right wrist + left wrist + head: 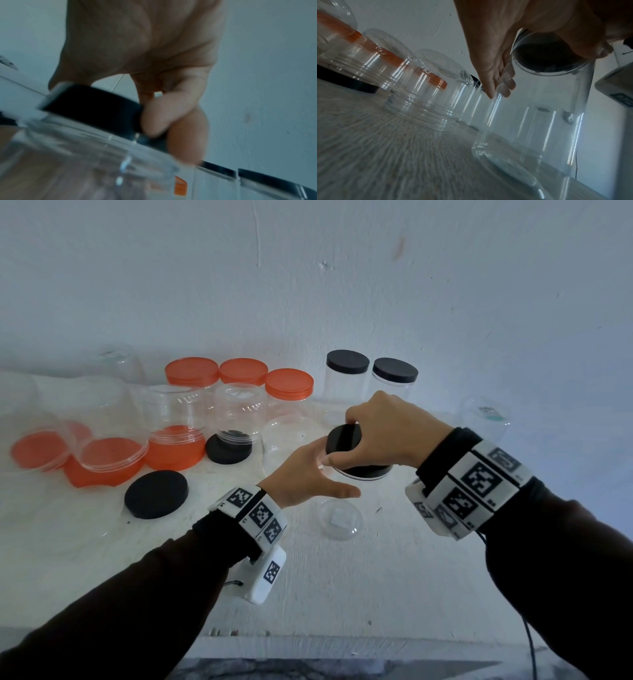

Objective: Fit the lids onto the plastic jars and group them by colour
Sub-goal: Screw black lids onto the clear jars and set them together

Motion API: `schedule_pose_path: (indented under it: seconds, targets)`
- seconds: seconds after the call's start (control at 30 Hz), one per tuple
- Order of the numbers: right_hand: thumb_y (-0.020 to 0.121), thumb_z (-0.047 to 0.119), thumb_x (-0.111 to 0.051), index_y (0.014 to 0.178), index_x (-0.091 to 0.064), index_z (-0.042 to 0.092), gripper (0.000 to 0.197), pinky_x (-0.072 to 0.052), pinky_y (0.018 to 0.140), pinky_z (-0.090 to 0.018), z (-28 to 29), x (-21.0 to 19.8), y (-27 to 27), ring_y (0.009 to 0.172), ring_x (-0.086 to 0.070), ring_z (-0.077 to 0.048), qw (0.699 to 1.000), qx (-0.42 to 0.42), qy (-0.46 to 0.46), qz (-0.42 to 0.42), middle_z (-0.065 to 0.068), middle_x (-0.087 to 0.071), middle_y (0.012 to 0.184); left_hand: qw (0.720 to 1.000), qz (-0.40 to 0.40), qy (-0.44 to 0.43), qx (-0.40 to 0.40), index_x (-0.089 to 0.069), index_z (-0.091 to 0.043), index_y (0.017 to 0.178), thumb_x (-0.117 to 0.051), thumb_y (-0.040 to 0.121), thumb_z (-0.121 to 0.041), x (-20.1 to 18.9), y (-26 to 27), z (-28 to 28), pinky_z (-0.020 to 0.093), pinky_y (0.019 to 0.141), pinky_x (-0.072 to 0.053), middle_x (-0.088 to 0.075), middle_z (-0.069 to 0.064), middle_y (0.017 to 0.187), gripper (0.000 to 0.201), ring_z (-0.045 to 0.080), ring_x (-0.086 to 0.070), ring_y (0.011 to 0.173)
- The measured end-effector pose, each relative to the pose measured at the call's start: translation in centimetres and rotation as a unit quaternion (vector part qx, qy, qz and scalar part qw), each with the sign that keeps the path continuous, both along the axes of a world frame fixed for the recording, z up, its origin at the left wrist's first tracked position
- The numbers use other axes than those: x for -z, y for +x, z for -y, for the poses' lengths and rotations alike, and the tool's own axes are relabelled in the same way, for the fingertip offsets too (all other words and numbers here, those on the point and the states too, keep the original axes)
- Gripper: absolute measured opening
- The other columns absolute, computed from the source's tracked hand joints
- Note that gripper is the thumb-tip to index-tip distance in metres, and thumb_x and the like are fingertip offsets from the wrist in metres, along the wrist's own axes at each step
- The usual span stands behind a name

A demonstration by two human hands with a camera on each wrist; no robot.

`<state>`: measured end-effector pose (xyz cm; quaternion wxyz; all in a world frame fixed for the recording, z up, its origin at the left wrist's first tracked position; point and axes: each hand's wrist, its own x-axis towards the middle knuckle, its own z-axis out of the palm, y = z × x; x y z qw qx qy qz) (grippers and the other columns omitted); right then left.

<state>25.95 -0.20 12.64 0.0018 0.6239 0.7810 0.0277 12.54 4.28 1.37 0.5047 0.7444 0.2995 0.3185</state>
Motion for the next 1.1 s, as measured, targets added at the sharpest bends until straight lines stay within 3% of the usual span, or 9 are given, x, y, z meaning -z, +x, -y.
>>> schedule_pose_path:
  seconds: [0.1,0.23,0.37,0.6,0.67,0.73,0.83,0.97,1.1]
  targets:
    - [0.068,0.077,-0.051,0.098,-0.061,0.019,0.066,-0.045,0.065,-0.028,-0.1,-0.5,0.8,0.082,-0.058,-0.017,0.999,-0.015,-0.034,0.038,0.003,-0.057,0.087,1.000,-0.008,-0.002,0.007,-0.047,-0.034,0.123,-0.084,0.063,-0.020,-0.1,0.0,0.0,0.012,0.088,-0.042,-0.061,-0.012,0.118,0.071,-0.003,-0.054,0.111]
    - [0.071,0.047,-0.073,0.134,-0.039,0.042,0.072,-0.039,0.099,-0.030,-0.2,-2.1,2.0,0.116,-0.041,-0.010,0.973,-0.084,-0.212,-0.030,0.013,-0.039,0.126,1.000,-0.020,0.006,0.002,-0.049,-0.029,0.122,-0.084,0.064,-0.021,-0.1,-0.1,-0.2,0.018,0.094,-0.041,-0.061,-0.010,0.118,0.068,-0.001,-0.053,0.111]
    - [0.063,0.047,-0.077,0.123,-0.046,0.045,0.068,-0.045,0.088,-0.030,-0.6,-1.4,1.7,0.104,-0.046,-0.012,0.987,-0.075,-0.140,-0.035,0.009,-0.048,0.107,1.000,-0.019,0.005,-0.004,-0.048,-0.030,0.122,-0.084,0.064,-0.021,-0.1,0.0,0.0,0.020,0.095,-0.041,-0.060,-0.011,0.118,0.068,0.000,-0.053,0.112]
    - [0.067,0.074,-0.057,0.090,-0.058,0.012,0.066,-0.030,0.048,-0.024,0.3,0.1,-0.1,0.062,-0.046,-0.013,1.000,0.014,0.018,0.014,0.003,-0.043,0.070,1.000,-0.001,-0.004,-0.011,-0.048,-0.037,0.118,-0.085,0.061,-0.021,-0.1,0.1,0.4,0.018,0.090,-0.040,-0.062,-0.014,0.114,0.070,-0.005,-0.054,0.107]
    - [0.067,0.079,-0.051,0.099,-0.058,0.015,0.071,-0.034,0.054,-0.025,0.2,-0.2,0.2,0.070,-0.050,-0.016,0.999,0.014,-0.008,0.044,0.002,-0.049,0.077,1.000,-0.004,-0.005,-0.005,-0.047,-0.036,0.122,-0.085,0.060,-0.024,-0.1,0.1,0.4,0.018,0.092,-0.039,-0.061,-0.012,0.118,0.074,-0.002,-0.053,0.111]
    - [0.069,0.074,-0.055,0.126,-0.047,0.028,0.074,-0.044,0.076,-0.030,-0.1,-1.1,0.9,0.098,-0.054,-0.019,0.992,-0.007,-0.118,0.040,0.002,-0.053,0.108,1.000,-0.014,0.007,-0.005,-0.046,-0.035,0.123,-0.085,0.060,-0.025,-0.1,0.1,0.2,0.018,0.093,-0.039,-0.059,-0.012,0.119,0.074,0.001,-0.052,0.114]
    - [0.071,0.041,-0.075,0.137,-0.029,0.046,0.081,-0.040,0.098,-0.032,0.0,-2.4,1.2,0.119,-0.041,-0.013,0.968,-0.066,-0.241,-0.009,0.009,-0.038,0.131,0.999,-0.029,0.023,-0.005,-0.047,-0.030,0.124,-0.084,0.061,-0.030,-0.1,0.1,0.1,0.019,0.095,-0.040,-0.059,-0.012,0.119,0.073,0.001,-0.052,0.113]
    - [0.064,0.042,-0.079,0.123,-0.046,0.045,0.067,-0.048,0.086,-0.031,-0.2,-2.0,1.2,0.101,-0.051,-0.014,0.984,-0.058,-0.167,-0.019,0.008,-0.050,0.109,0.999,-0.026,0.020,-0.011,-0.047,-0.029,0.124,-0.085,0.060,-0.029,0.1,0.2,0.2,0.026,0.098,-0.040,-0.059,-0.010,0.119,0.074,0.004,-0.052,0.114]
    - [0.065,0.063,-0.069,0.110,-0.055,0.025,0.061,-0.048,0.052,-0.025,0.2,-0.9,0.4,0.055,-0.056,-0.010,0.996,0.003,-0.077,-0.045,0.009,-0.052,0.077,1.000,-0.019,0.013,-0.014,-0.046,-0.031,0.126,-0.084,0.055,-0.038,0.1,0.2,0.4,0.022,0.095,-0.042,-0.060,-0.012,0.120,0.080,0.001,-0.053,0.113]
